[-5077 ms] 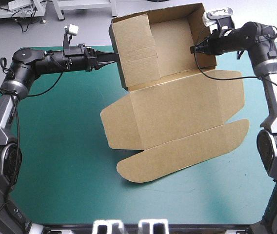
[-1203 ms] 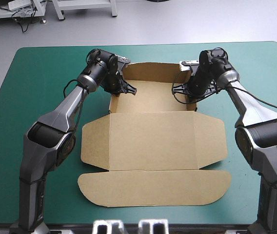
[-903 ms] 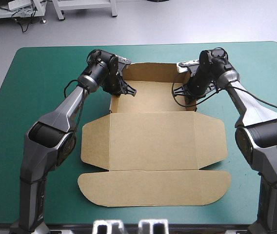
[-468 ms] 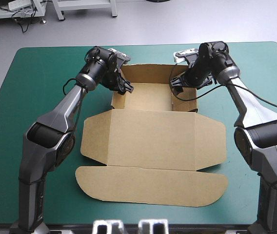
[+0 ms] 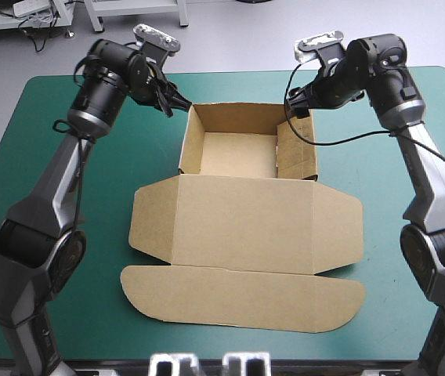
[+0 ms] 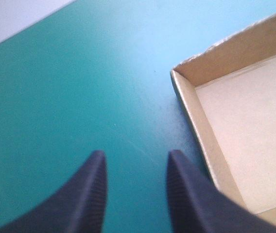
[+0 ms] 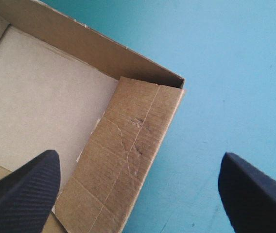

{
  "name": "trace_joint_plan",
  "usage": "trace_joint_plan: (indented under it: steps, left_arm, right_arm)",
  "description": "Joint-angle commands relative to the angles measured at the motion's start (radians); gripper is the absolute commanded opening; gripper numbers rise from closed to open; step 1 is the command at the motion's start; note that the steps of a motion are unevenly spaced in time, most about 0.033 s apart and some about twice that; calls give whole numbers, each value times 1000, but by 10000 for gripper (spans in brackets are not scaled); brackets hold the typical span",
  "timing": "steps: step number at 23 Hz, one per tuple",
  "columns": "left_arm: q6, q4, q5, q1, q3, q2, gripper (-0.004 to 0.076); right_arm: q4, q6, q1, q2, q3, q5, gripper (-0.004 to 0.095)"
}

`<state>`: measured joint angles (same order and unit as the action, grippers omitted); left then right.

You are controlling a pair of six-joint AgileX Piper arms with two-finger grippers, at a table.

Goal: Fold the box

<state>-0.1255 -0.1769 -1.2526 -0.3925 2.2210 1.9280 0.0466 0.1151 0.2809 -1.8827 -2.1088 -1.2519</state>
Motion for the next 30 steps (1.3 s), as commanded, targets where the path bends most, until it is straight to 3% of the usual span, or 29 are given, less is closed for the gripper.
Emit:
trace_joint_plan:
  steps: [1,8,13,16,19,21,24,30]
  left_arm:
    - [-45,-4,-39,-2,33,-164,0]
    - [-54,-1,-39,-2,-191,-405,0]
    - [-52,20,-39,-2,-572,-601,0]
    - [-38,31,-33,-2,-957,-729,-1]
    - [42,15,17,-2,-1138,-791,-9]
    - [80,22,56,-2,-1209,-823,-9]
    - [88,24,103,-2,-1222,-838,-9]
    - [88,20,125,-2,-1222,-838,-9]
  right_arm:
    - [-7,18,-25,97,-34,4,820]
    - [42,15,-74,99,19,4,820]
    - [54,19,-74,70,102,4,820]
    - [134,19,-74,8,112,4,820]
    - [153,19,-72,-40,112,4,800]
    - [153,19,-72,-81,112,4,737]
    - [173,19,-72,-150,112,4,561]
    - [181,127,-72,-195,110,4,104]
